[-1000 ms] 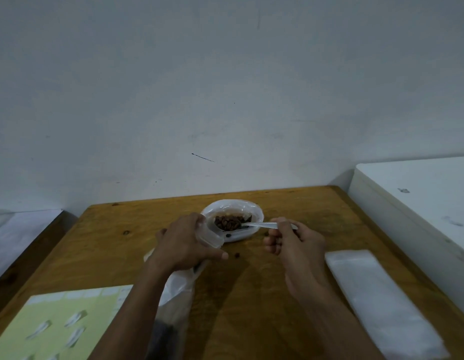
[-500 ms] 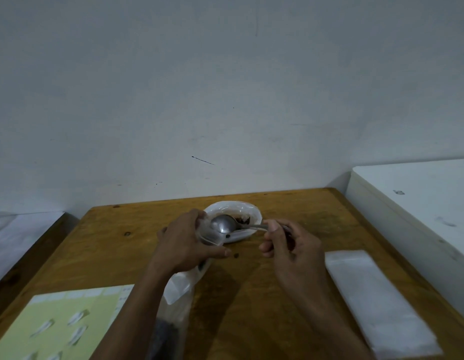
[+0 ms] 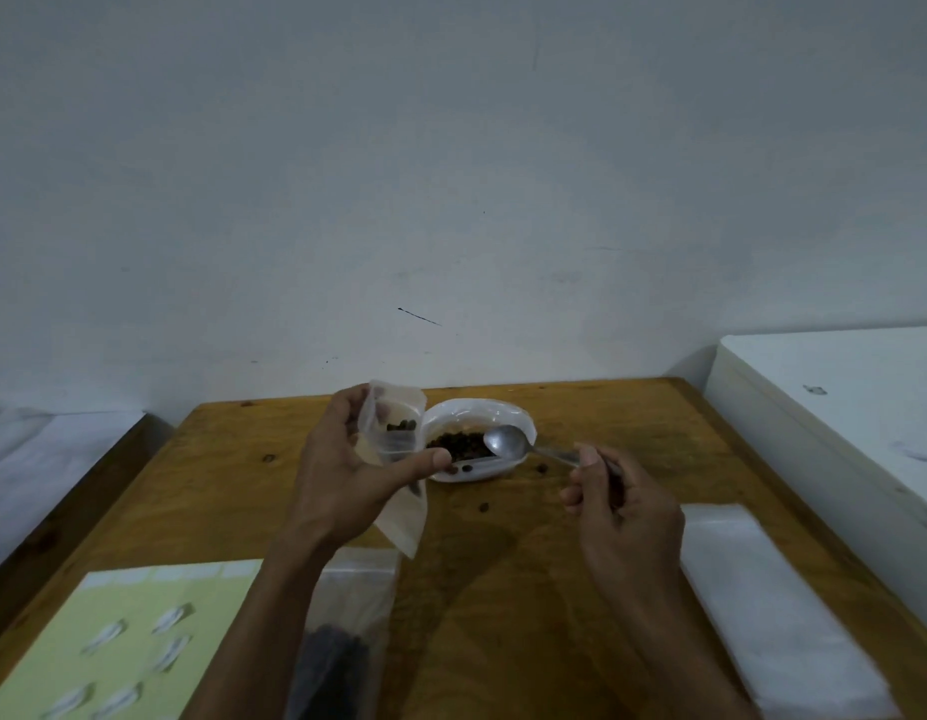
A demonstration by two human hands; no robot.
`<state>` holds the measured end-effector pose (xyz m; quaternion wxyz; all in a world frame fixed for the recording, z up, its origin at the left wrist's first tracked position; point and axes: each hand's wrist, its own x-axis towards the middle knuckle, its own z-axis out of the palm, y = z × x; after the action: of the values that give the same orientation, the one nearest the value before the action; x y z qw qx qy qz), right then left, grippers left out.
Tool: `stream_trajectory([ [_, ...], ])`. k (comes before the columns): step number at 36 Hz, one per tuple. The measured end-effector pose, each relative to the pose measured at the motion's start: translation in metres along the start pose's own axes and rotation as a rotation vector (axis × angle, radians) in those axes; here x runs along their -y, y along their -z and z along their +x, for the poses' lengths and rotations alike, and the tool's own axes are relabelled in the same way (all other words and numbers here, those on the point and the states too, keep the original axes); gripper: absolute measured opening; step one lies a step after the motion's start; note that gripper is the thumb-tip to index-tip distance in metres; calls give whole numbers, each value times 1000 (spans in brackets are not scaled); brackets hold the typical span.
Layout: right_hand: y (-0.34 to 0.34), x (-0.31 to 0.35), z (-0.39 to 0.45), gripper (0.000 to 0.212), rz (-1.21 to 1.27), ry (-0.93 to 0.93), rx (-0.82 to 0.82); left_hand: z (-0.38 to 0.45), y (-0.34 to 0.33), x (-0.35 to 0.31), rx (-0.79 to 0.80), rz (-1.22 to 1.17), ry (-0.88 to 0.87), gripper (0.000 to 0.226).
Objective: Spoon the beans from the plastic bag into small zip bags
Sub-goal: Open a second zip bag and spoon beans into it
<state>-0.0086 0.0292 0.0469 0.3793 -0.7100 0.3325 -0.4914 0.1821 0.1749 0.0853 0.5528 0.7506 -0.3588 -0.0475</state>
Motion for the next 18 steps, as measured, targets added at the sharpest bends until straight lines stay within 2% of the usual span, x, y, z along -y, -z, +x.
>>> stream_trajectory([
  [7,-34,0,11,24,-151,-112,145,-6,0,-2,-41,-83,-60,95],
  [10,-49,-6,17,27,-178,-198,203,-7,3,0,-35,-90,-73,99],
  [15,-52,-7,17,52,-344,-303,277,-10,8,5,-38,-83,-88,104],
  [18,-44,1,10,56,-481,-158,201,-11,8,7,-56,-77,-111,102],
])
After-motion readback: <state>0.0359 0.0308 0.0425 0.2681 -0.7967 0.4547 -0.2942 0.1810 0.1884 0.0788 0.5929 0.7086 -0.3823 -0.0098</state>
